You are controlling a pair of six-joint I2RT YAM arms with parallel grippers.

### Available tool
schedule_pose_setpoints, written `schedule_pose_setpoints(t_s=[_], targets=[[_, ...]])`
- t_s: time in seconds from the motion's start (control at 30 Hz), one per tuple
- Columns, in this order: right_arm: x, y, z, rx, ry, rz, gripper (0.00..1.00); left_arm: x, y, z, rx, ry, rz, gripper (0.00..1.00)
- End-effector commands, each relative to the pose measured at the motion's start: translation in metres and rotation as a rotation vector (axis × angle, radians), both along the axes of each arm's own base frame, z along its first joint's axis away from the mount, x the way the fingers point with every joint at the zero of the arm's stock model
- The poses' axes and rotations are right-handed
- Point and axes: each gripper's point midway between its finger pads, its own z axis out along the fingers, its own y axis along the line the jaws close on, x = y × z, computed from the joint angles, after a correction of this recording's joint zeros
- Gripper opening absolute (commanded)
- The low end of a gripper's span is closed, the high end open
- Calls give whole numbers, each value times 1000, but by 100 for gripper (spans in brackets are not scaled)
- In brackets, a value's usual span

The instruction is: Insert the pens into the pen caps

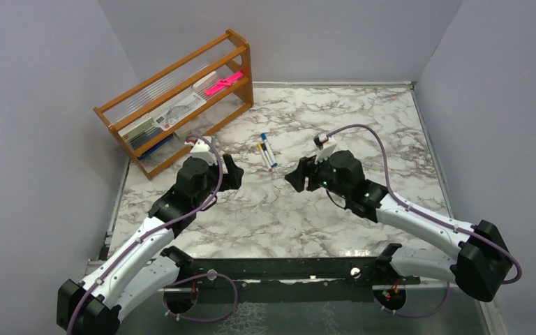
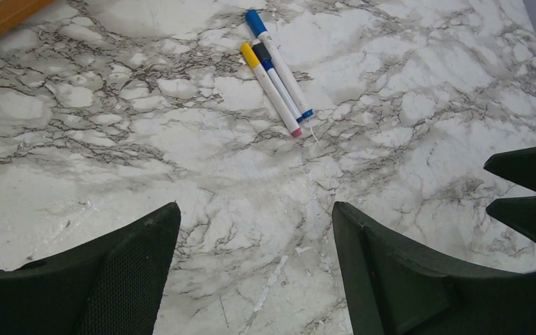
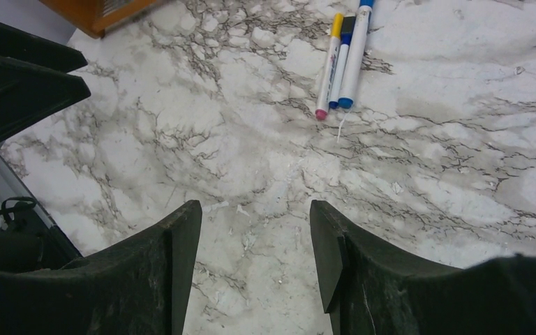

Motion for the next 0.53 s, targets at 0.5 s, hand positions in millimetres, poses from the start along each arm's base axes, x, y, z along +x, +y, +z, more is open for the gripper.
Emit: schedule_pose_setpoints(t_s=[0.5], targets=[[5,-22,12,-13,-8,-114,58,-3,-8,-8,-16,28,-32,81]])
